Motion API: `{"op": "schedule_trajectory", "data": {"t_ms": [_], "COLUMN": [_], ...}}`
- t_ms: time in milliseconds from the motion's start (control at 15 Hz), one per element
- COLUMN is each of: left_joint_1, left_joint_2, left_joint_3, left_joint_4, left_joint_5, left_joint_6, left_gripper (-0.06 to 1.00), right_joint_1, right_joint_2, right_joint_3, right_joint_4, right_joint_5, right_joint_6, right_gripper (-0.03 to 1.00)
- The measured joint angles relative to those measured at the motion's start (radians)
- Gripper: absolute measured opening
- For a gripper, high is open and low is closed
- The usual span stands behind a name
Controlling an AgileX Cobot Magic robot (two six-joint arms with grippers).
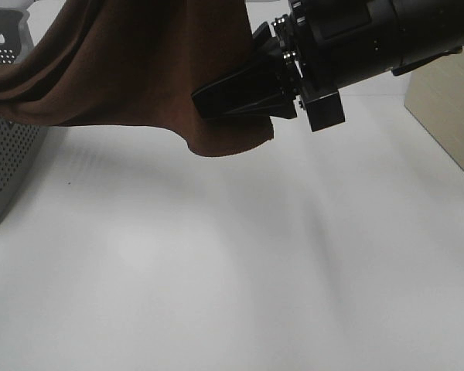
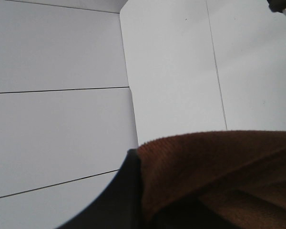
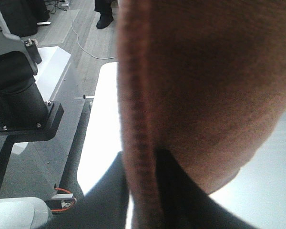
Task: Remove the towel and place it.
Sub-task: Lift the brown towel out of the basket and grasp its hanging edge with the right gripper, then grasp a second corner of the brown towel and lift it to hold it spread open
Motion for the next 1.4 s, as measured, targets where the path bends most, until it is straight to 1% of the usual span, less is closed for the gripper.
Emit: {"op": "schedule_trajectory", "data": {"t_ms": [67,133,333,400,467,533,600,667,733,800,867,933,1000,1067,1133,1200,1267,1333,1400], "left_joint_1": [0.000,0.000,0.000,0.000,0.000,0.000,0.000,0.000,0.000,0.000,0.001,0.010,0.028,0.058,0.092,0.127,0.148,0.185,0.227], "left_joint_2": [0.001,0.001,0.001,0.001,0.001,0.001,0.001,0.001,0.001,0.001,0.001,0.005,0.012,0.016,0.019,0.019,0.020,0.022,0.025], "left_joint_3": [0.000,0.000,0.000,0.000,0.000,0.000,0.000,0.000,0.000,0.000,0.000,0.000,0.000,0.000,0.000,0.000,0.000,0.000,0.000], "left_joint_4": [0.000,0.000,-0.001,-0.002,-0.003,-0.008,-0.013,-0.015,-0.015,-0.015,-0.017,-0.020,-0.022,-0.025,-0.028,-0.046,-0.066,-0.102,-0.140], "left_joint_5": [0.000,0.000,0.000,0.000,0.000,0.000,0.000,0.000,0.000,-0.001,-0.010,-0.039,-0.064,-0.091,-0.118,-0.158,-0.178,-0.213,-0.246], "left_joint_6": [-0.011,-0.016,-0.037,-0.037,-0.037,-0.045,-0.068,-0.106,-0.145,-0.179,-0.209,-0.238,-0.260,-0.284,-0.303,-0.312,-0.313,-0.316,-0.316], "left_gripper": [0.00,0.00,0.00,0.00,0.00,0.00,0.00,0.00,0.00,0.00,0.00,0.00,0.00,0.00,0.00,0.00,0.00,0.00,0.00], "right_joint_1": [0.000,0.000,0.000,0.000,0.000,0.000,0.000,0.000,0.000,0.000,0.000,0.000,0.000,0.000,0.000,0.000,0.000,0.000,0.000], "right_joint_2": [0.000,0.000,0.000,0.000,-0.005,-0.015,-0.034,-0.059,-0.085,-0.105,-0.115,-0.115,-0.115,-0.115,-0.115,-0.113,-0.102,-0.092,-0.060], "right_joint_3": [0.000,0.000,0.000,0.000,0.000,-0.004,-0.020,-0.048,-0.089,-0.151,-0.226,-0.347,-0.429,-0.520,-0.596,-0.666,-0.740,-0.779,-0.849], "right_joint_4": [-0.010,-0.015,-0.014,-0.010,-0.010,-0.027,-0.082,-0.158,-0.252,-0.376,-0.513,-0.713,-0.833,-0.942,-1.046,-1.126,-1.198,-1.223,-1.273], "right_joint_5": [-0.007,-0.009,-0.010,-0.025,-0.059,-0.091,-0.116,-0.135,-0.144,-0.142,-0.129,-0.092,-0.057,-0.026,-0.002,0.010,0.012,0.012,0.012], "right_joint_6": [0.024,0.032,0.080,0.128,0.203,0.274,0.359,0.463,0.599,0.755,0.904,1.108,1.213,1.276,1.310,1.328,1.332,1.332,1.332], "right_gripper": [0.10,0.01,0.01,0.01,0.01,0.01,0.01,0.01,0.01,0.01,0.01,0.01,0.01,0.01,0.01,0.01,0.01,0.01,0.01]}}
